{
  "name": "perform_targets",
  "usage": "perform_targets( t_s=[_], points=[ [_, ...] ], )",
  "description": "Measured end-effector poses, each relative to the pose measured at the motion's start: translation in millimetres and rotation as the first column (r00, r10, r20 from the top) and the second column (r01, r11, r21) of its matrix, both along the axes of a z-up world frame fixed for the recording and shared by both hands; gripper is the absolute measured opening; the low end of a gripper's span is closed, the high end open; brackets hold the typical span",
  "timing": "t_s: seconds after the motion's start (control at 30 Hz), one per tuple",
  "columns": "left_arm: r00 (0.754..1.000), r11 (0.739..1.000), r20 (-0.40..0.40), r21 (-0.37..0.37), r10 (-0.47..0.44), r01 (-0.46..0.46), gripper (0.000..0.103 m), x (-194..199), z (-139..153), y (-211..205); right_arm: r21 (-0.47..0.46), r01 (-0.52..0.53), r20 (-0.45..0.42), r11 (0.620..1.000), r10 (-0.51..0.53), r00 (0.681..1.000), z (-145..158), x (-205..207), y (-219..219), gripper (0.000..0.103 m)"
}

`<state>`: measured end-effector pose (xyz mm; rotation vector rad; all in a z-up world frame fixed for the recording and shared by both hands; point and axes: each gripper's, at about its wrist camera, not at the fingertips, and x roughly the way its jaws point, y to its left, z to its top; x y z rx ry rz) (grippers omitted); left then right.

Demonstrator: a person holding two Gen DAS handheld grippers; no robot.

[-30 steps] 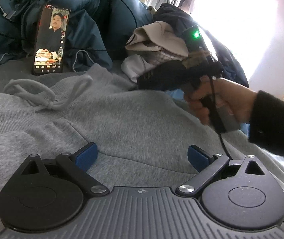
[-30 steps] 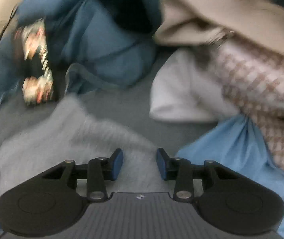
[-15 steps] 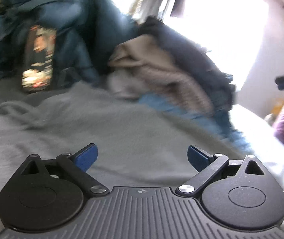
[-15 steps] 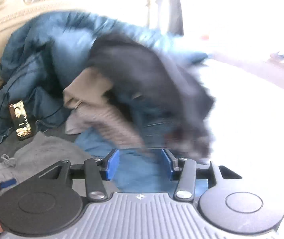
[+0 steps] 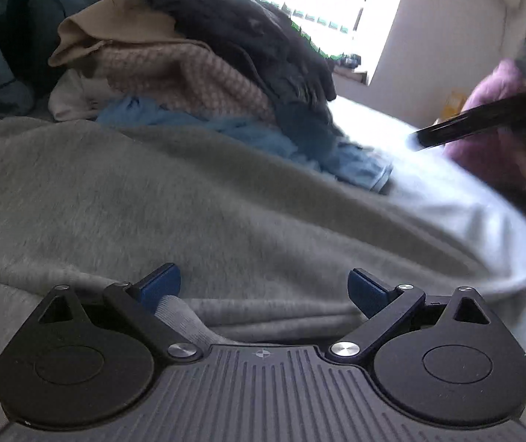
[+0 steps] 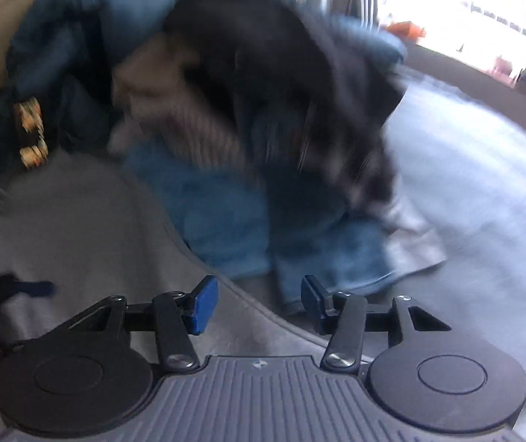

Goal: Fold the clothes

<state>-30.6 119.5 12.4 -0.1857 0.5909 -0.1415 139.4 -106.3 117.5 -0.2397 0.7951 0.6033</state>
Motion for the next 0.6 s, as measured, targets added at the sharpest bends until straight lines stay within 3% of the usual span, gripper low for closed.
perform_targets(
  t_s=[0.1,0.23,0.5,0.6],
  points=[
    [1.000,0.999,-0.003,0.050,-0.006,0.006,0.099,0.9,-1.6,-4.1,0.024,-0.002,-0.043,1.000,0.004,0.999,-45.1,29.5,14.9,0.052],
    [1.000,0.998,-0.003,0.065,-0.010,0.010,0.100,-0.3,-2.7,-3.2,0.046,-0.081,-0.099,0.996,0.085,0.991,-70.9,47.0,25.2,0.052],
    [1.000,0.997,0.000,0.074,-0.013,0.013,0.100,-3.8,-2.3,-5.3,0.147,-0.195,-0.127,0.970,0.214,0.969,-66.5,43.8,29.1,0.052],
    [1.000,0.997,0.001,0.073,-0.014,0.014,0.100,-3.2,-2.1,-4.3,0.063,-0.204,-0.131,0.977,0.211,0.969,-73.1,44.4,38.1,0.050]
  ],
)
